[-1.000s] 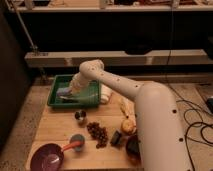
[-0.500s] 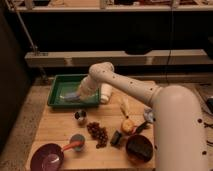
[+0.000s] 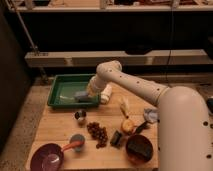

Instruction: Wipe tray with sponge

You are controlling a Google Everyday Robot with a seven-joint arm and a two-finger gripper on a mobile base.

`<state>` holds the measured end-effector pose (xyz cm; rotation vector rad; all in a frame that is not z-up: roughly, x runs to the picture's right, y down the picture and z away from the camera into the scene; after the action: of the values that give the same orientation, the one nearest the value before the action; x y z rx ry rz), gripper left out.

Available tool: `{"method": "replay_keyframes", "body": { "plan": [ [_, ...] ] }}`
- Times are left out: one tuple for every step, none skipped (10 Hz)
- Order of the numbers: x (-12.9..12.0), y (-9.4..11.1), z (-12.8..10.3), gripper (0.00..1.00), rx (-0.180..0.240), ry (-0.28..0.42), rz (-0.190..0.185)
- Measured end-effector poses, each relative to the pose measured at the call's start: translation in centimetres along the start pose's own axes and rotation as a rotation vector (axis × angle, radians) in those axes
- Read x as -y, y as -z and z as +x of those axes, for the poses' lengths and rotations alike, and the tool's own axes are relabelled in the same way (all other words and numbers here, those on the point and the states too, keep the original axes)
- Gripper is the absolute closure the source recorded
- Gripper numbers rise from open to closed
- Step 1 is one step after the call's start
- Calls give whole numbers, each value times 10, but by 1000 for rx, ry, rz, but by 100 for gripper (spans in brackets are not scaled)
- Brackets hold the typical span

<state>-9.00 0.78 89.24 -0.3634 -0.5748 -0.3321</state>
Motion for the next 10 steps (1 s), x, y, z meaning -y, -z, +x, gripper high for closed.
{"method": "replay_keyframes", "body": {
  "plan": [
    [13, -7, 9, 100, -15, -12, 17],
    [27, -15, 18, 100, -29, -31, 42],
    [38, -21, 25, 100, -38, -54, 63],
    [48, -29, 30, 100, -45, -80, 84],
    [56, -37, 28, 100, -48, -93, 97],
    [65, -49, 22, 100, -49, -99, 103],
    [74, -60, 14, 100, -44, -102, 107],
    [79, -68, 8, 100, -38, -101, 109],
    [93, -73, -7, 100, -22, -92, 121],
    [101, -76, -20, 100, -3, -81, 126]
  ]
}}
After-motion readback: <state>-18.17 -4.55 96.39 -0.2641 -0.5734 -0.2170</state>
